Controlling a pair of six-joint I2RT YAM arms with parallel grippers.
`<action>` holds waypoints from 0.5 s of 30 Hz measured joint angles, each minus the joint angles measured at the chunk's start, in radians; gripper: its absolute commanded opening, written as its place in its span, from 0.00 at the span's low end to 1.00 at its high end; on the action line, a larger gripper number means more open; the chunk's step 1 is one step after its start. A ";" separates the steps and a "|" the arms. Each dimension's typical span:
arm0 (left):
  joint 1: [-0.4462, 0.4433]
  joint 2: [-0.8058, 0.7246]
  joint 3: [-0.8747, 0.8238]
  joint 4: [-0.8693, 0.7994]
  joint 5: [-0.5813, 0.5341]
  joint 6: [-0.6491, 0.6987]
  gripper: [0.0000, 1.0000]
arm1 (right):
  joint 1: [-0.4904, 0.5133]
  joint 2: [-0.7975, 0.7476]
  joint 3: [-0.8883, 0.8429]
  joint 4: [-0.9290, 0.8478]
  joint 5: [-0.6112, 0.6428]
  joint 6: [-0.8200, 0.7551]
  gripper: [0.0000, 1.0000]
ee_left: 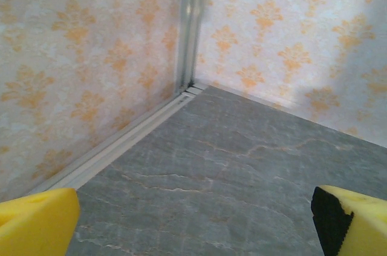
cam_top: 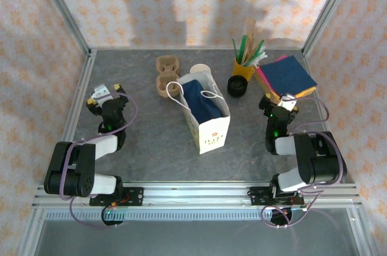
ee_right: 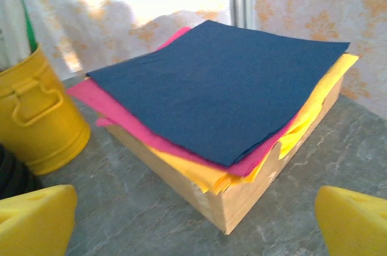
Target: Pack the takeout coffee
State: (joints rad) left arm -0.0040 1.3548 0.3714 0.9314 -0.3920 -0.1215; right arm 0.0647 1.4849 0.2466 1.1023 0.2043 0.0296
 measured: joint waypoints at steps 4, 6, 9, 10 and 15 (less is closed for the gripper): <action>0.000 -0.008 -0.029 0.025 0.060 0.000 0.99 | 0.000 0.027 -0.059 0.082 -0.034 -0.014 1.00; 0.000 0.008 -0.087 0.103 0.084 0.002 0.99 | 0.000 0.030 -0.058 0.096 -0.045 -0.018 1.00; 0.000 0.091 -0.190 0.248 0.109 0.011 0.99 | 0.000 0.031 -0.050 0.114 -0.049 -0.021 1.00; 0.000 0.113 -0.206 0.259 0.117 0.012 0.99 | 0.000 0.031 -0.050 0.117 -0.051 -0.021 1.00; 0.000 0.177 -0.207 0.334 0.161 0.026 0.99 | 0.000 0.031 -0.050 0.119 -0.052 -0.021 1.00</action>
State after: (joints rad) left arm -0.0040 1.5322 0.1646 1.2652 -0.2314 -0.0952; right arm 0.0643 1.5158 0.1967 1.2209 0.1520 0.0082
